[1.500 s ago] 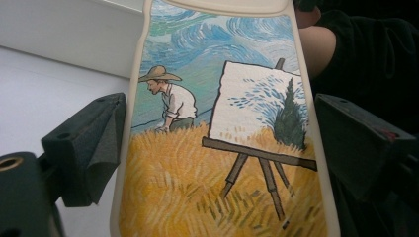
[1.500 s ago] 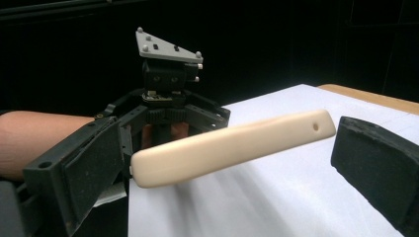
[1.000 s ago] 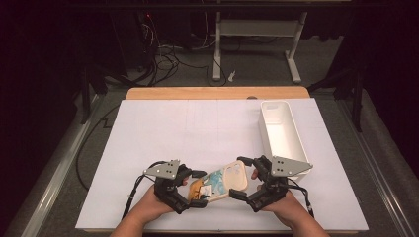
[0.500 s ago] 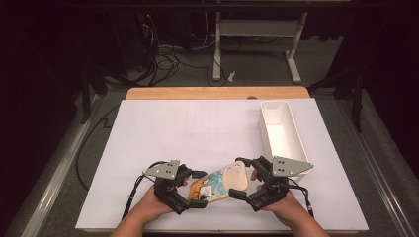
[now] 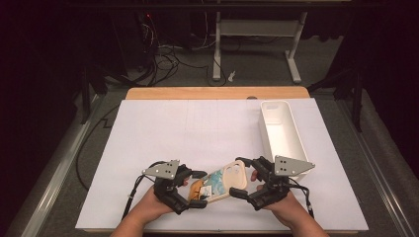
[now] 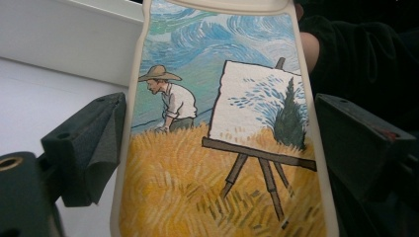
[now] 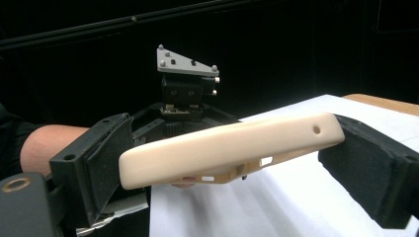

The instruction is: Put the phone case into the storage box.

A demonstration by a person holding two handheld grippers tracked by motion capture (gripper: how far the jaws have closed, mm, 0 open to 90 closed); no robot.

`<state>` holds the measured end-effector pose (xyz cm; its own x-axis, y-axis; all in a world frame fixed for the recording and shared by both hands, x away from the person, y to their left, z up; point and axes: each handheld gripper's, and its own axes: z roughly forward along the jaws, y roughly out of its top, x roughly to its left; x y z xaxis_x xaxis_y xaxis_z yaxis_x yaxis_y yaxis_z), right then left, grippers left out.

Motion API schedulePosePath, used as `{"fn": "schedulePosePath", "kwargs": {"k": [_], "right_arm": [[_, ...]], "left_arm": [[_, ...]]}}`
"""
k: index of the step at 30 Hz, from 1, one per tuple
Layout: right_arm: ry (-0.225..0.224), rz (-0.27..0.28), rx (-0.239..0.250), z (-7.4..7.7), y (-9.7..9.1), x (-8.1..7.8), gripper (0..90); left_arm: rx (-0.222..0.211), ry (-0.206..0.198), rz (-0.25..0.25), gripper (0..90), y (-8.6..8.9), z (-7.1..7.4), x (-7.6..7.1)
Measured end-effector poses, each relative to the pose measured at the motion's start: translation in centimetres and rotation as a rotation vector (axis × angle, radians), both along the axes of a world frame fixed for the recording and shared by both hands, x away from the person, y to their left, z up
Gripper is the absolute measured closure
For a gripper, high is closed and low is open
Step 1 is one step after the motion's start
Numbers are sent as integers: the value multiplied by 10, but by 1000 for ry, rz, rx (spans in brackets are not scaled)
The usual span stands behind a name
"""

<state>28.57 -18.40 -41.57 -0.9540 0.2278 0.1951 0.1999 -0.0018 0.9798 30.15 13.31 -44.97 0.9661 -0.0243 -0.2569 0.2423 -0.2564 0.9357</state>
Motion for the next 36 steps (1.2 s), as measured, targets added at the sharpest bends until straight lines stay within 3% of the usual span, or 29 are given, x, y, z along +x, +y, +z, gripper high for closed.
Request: {"fn": "schedulePosePath", "kwargs": {"k": [25, 36], "right_arm": [[43, -8, -2, 2, 2, -1, 118], [62, -12, 12, 2, 2, 0, 127]], "left_arm": [[62, -36, 18, 108, -8, -4, -3], [66, -44, 27, 111, -9, -5, -4]]}}
